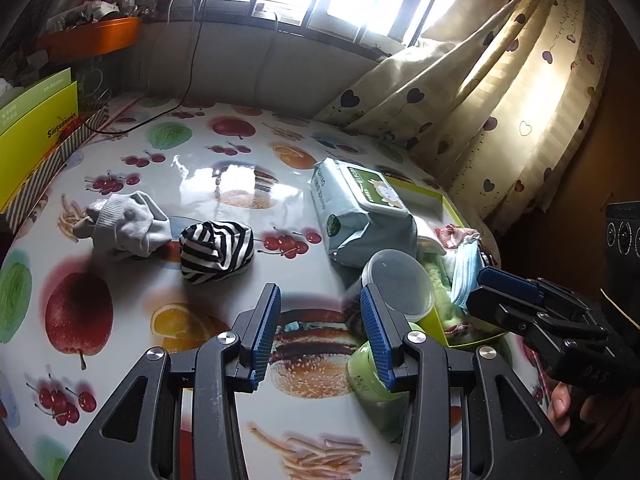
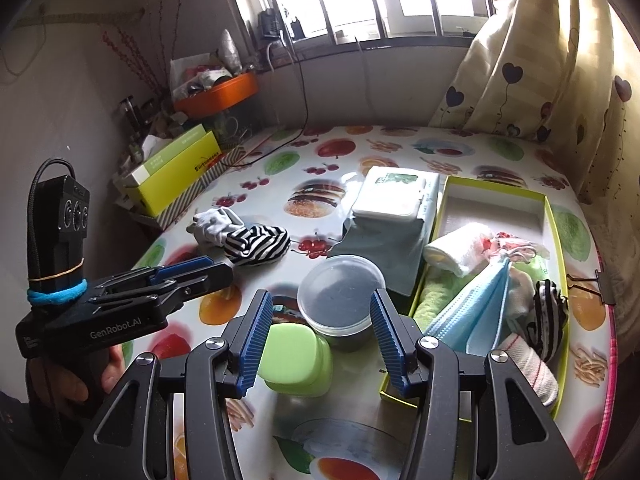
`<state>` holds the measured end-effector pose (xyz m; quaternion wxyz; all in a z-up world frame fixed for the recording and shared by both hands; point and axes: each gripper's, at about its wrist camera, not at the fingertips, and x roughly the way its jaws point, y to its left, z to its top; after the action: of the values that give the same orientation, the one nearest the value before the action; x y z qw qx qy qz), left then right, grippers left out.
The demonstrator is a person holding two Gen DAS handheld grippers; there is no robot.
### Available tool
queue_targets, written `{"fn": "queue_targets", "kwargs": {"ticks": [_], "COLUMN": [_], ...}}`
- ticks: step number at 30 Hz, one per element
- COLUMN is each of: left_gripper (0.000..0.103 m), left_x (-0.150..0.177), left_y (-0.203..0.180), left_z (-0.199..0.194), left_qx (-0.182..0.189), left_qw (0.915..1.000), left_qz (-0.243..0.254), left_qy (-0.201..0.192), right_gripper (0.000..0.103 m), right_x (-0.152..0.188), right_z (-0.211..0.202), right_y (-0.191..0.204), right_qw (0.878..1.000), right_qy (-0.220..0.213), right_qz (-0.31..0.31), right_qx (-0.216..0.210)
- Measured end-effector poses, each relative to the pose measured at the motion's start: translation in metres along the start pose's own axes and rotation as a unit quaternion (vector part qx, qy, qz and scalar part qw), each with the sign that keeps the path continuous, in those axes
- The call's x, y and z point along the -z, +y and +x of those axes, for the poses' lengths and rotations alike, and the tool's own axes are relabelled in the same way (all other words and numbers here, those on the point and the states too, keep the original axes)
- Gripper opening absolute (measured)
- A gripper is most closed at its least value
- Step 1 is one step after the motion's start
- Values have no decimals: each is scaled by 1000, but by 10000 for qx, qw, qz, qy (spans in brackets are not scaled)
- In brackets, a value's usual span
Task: Organize soft objects
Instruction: 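Withdraw both tools from the box toward the socks on the table, then grasp the grey sock with the left gripper while the right grasps the second striped sock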
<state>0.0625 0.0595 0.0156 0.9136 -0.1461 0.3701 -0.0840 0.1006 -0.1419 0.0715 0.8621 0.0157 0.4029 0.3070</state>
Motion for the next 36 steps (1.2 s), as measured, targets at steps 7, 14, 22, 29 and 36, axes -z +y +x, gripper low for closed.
{"fn": "queue_targets", "kwargs": {"ticks": [7, 14, 22, 29, 36], "left_gripper": [43, 43, 43, 43, 43], "left_x": [-1, 0, 0, 0, -5], "left_y": [23, 50, 86, 111, 133], "left_z": [-3, -5, -9, -13, -16], "left_qx": [-68, -218, -460, -575, -675], "left_qw": [9996, 9985, 9954, 9926, 9900], "left_qz": [-248, -495, -834, -1063, -1224], "left_qy": [-63, -44, -77, -116, -203], "right_gripper": [51, 56, 56, 56, 61], "right_x": [-6, -14, -24, -30, -44], "right_z": [12, 31, 55, 86, 118], "right_y": [13, 27, 46, 59, 72], "right_qw": [9999, 9994, 9978, 9957, 9936], "right_qy": [77, 206, 433, 747, 980], "right_qz": [-131, -215, -391, -382, -402], "right_qx": [-47, -184, -321, -389, -402]}}
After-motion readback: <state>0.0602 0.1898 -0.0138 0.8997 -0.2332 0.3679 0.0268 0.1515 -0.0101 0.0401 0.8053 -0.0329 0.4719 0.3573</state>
